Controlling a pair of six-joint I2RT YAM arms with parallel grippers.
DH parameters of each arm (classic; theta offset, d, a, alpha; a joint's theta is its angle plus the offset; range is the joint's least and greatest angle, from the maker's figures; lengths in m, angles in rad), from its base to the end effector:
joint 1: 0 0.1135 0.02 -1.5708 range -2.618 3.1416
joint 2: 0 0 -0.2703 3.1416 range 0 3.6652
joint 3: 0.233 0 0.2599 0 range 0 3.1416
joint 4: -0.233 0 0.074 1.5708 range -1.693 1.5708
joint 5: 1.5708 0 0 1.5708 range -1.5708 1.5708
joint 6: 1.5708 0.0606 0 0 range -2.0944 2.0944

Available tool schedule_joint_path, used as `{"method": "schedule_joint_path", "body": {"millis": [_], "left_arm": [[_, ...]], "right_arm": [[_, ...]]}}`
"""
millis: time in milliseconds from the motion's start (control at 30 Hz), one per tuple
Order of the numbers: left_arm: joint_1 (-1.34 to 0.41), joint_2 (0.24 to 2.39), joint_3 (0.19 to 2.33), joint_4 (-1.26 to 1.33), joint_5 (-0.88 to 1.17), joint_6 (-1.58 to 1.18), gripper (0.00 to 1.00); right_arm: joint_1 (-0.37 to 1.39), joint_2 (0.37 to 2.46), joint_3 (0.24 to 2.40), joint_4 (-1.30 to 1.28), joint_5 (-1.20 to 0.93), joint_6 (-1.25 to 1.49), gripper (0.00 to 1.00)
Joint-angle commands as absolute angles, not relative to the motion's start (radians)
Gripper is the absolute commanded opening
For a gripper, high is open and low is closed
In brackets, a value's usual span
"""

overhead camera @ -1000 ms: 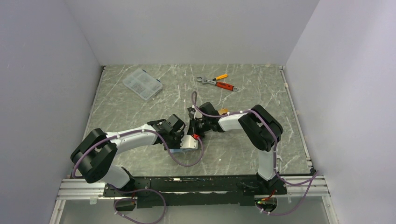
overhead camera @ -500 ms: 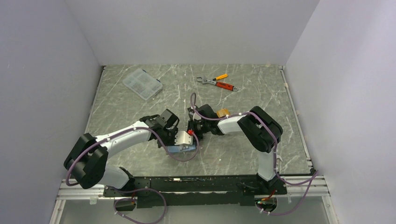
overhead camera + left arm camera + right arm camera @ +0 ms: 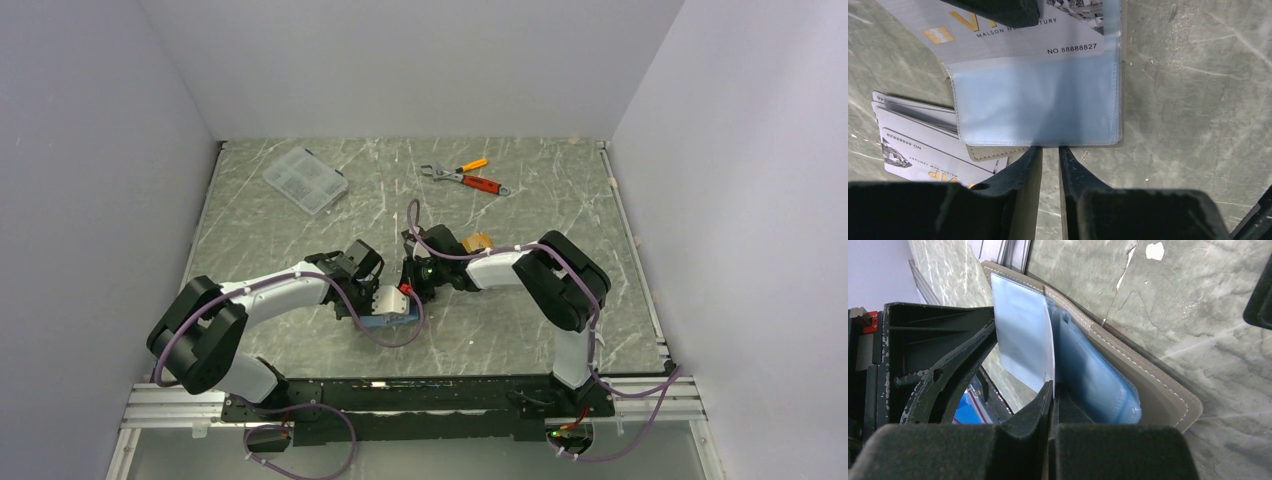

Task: Put the credit cards into the card holder
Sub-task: Insert the credit card into the card holder.

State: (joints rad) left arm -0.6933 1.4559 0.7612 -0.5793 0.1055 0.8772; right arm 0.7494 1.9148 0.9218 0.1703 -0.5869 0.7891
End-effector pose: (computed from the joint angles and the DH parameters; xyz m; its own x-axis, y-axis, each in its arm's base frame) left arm 0.1966 -0.1717 0.1378 0.0367 0.9637 -0.2644 0.9870 0.0065 0.1605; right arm 0.2584 0.2863 0.0977 -0.9763 -0.1012 -0.1911 -0.2130 0.6030 0.7687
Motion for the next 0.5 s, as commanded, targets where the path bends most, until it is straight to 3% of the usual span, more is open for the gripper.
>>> {"method": "schedule_joint_path", "body": {"millis": [0, 267, 467], "left_arm": [[-0.695, 1.495, 0.749, -0.554, 0.117, 0.88, 0.23], [-0.704, 1.499, 0.734, -0.55, 0.125, 0.884, 0.22], [-0.705, 1.49, 0.724, -0.545, 0.118, 0.893, 0.21]], "right_arm": [[0.749, 1.941, 0.897, 0.078, -0.459, 0.757, 0.0], [0.776, 1.977, 0.934, 0.071, -0.422, 0.784, 0.01], [0.781, 1.928, 0.915, 0.007, -0.365, 0.772, 0.21]]}}
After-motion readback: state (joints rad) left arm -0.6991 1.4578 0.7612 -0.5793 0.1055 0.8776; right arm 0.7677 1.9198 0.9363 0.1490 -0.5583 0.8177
